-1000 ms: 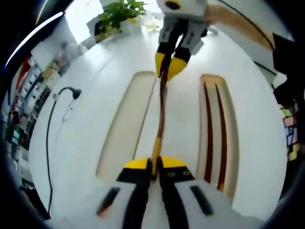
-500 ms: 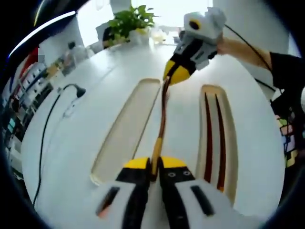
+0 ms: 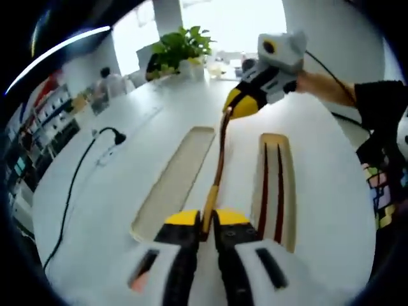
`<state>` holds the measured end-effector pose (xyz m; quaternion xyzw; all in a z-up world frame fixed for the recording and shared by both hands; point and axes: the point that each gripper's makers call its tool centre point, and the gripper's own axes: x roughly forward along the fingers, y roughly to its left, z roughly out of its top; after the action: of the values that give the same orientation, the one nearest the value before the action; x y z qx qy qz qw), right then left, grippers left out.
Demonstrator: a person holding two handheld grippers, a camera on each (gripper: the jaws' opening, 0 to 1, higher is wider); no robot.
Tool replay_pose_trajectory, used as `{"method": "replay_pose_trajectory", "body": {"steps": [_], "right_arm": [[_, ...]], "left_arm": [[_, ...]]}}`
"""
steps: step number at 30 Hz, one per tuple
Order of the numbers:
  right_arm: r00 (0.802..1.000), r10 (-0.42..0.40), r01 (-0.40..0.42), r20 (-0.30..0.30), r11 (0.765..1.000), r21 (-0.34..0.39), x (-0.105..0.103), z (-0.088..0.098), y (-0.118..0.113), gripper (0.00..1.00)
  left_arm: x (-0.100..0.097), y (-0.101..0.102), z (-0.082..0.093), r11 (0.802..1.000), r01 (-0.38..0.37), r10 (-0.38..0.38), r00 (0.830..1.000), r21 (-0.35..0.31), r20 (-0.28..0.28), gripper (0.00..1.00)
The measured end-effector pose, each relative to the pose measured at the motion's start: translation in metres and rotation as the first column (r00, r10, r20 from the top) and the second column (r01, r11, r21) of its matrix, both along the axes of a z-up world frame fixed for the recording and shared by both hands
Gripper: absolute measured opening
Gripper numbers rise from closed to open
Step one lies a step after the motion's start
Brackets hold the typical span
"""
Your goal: Arrange the utensils inside the cutlery case until each visible utensil rests in its matching compartment.
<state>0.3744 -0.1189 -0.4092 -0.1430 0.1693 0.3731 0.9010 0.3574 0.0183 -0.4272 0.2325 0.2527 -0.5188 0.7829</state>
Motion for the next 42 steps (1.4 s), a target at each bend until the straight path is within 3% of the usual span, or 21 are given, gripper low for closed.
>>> {"method": "replay_pose_trajectory", "body": {"steps": [8, 11, 12, 14, 18, 21, 24, 26, 29, 30, 31, 34, 38, 42], "right_arm": [[0.998, 0.034, -0.035, 0.045, 0.999, 0.030, -0.040, 0.014, 0.009, 0.03], [0.999, 0.030, -0.031, 0.030, 0.999, 0.040, -0.052, 0.015, 0.007, 0.03], [1.000, 0.007, -0.008, 0.013, 0.995, 0.097, -0.056, 0.015, 0.008, 0.03], [1.000, 0.013, -0.012, -0.006, 0.993, 0.118, -0.063, 0.010, 0.009, 0.03], [0.999, -0.009, 0.014, -0.037, 0.987, 0.159, -0.070, 0.002, 0.011, 0.03], [0.999, -0.043, 0.044, -0.013, 0.983, 0.180, -0.071, 0.001, 0.013, 0.03], [0.999, -0.047, 0.048, -0.007, 0.983, 0.179, -0.072, -0.002, 0.012, 0.04], [0.998, -0.051, 0.058, -0.035, 0.973, 0.224, -0.073, -0.003, 0.013, 0.04], [0.997, -0.053, 0.063, -0.048, 0.968, 0.241, -0.075, -0.005, 0.013, 0.04], [0.997, -0.058, 0.067, -0.045, 0.967, 0.245, -0.075, -0.005, 0.013, 0.04], [0.997, -0.065, 0.072, -0.033, 0.968, 0.239, -0.076, -0.004, 0.012, 0.04], [0.995, -0.097, 0.096, -0.004, 0.975, 0.200, -0.074, -0.006, 0.007, 0.04], [0.996, -0.093, 0.094, -0.017, 0.972, 0.216, -0.074, -0.009, 0.009, 0.04], [0.994, -0.098, 0.106, -0.047, 0.963, 0.248, -0.071, -0.012, 0.010, 0.04]], "left_arm": [[-0.027, 0.009, 0.015, 0.998, -0.013, 0.016, 0.999, -0.069, 0.041, 0.10], [-0.032, 0.009, 0.015, 0.993, -0.027, 0.033, 0.998, -0.113, 0.048, 0.11], [-0.033, 0.010, 0.014, 0.990, -0.048, 0.054, 0.998, -0.135, 0.041, 0.11], [-0.037, 0.013, 0.011, 0.986, -0.071, 0.077, 0.997, -0.152, 0.028, 0.12], [-0.044, 0.016, 0.009, 0.980, -0.102, 0.106, 0.994, -0.171, 0.019, 0.13], [-0.039, 0.021, 0.014, 0.969, -0.160, 0.178, 0.980, -0.188, 0.085, 0.15], [-0.046, 0.022, 0.012, 0.964, -0.176, 0.198, 0.975, -0.201, 0.097, 0.16], [-0.050, 0.023, 0.010, 0.962, -0.187, 0.208, 0.974, -0.200, 0.091, 0.16], [-0.051, 0.026, 0.011, 0.924, -0.274, 0.287, 0.958, -0.267, 0.011, 0.17], [-0.048, 0.026, 0.013, 0.914, -0.287, 0.305, 0.952, -0.286, 0.019, 0.17], [-0.048, 0.025, 0.012, 0.915, -0.281, 0.305, 0.952, -0.289, 0.040, 0.17], [-0.053, 0.019, 0.008, 0.912, -0.287, 0.310, 0.950, -0.294, 0.032, 0.17], [-0.047, 0.024, 0.006, 0.898, -0.340, 0.367, 0.929, -0.280, 0.049, 0.18], [-0.046, 0.027, 0.008, 0.859, -0.399, 0.425, 0.905, -0.322, 0.013, 0.19]]}}
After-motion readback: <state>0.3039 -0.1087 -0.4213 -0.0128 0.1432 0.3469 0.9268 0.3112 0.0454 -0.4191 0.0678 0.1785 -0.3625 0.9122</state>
